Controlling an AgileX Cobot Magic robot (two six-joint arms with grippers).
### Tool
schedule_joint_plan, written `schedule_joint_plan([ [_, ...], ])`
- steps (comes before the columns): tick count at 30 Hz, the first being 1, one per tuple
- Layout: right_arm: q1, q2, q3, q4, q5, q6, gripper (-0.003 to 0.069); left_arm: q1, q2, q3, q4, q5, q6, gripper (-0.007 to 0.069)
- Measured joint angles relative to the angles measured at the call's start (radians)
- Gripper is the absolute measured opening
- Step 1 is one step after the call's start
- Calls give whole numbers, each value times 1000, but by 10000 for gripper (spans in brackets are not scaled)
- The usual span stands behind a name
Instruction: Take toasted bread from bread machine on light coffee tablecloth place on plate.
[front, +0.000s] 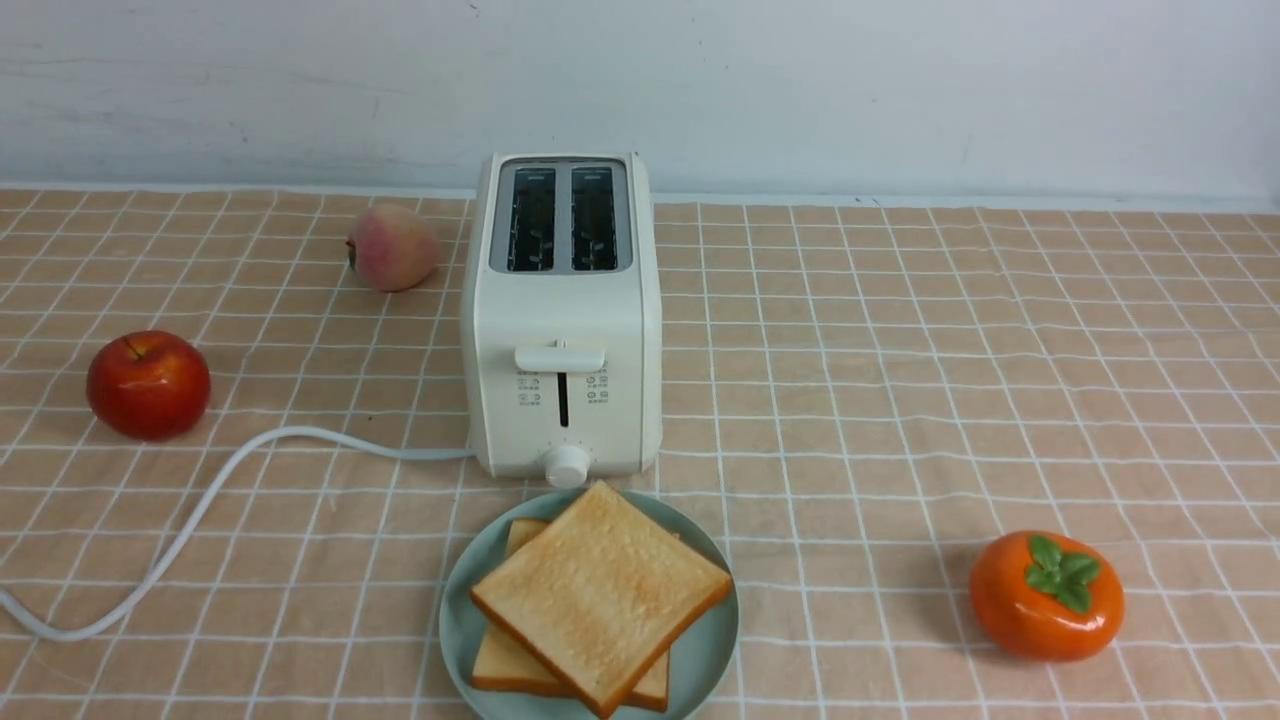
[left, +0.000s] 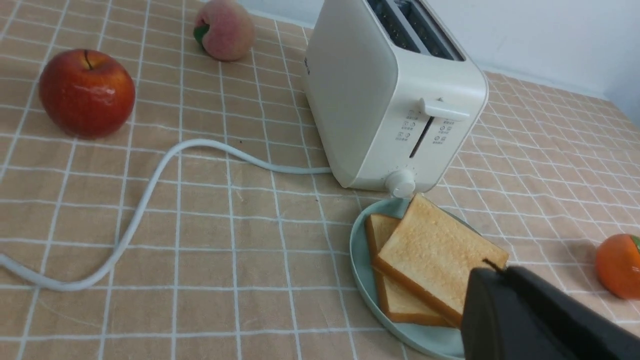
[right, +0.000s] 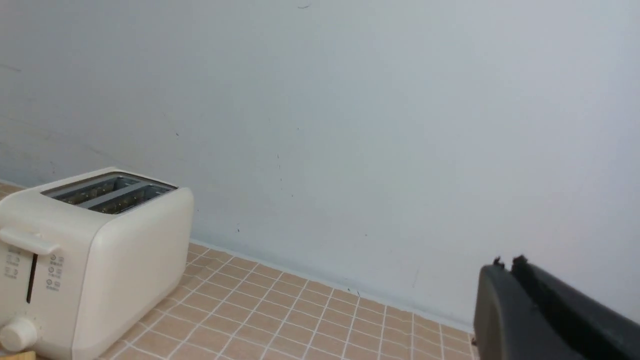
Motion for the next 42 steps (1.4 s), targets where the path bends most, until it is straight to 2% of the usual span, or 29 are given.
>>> schedule_joint_plan([
  [2,0,0,0,-14,-3,0,20,10,-9,35,0,-49,1,-12],
  [4,0,0,0,-30,-4,0,22,65,-59,157,0,-218,2,-12],
  [5,0,0,0,-31,-4,0,23,71,-64,157,0,-231,2,-12],
  [7,0,0,0,-49,-5,0,26,152,-134,324,0,-391,2,-10],
  [8,0,0,0,-50,-5,0,27,157,-139,324,0,-400,2,-10],
  [10,0,0,0,-60,-6,0,31,208,-163,456,0,-478,2,-6],
  [17,0,0,0,-64,-16,0,37,222,-164,509,30,-286,2,0],
  [42,0,0,0,-64,-17,0,70,222,-164,509,30,-280,4,17],
])
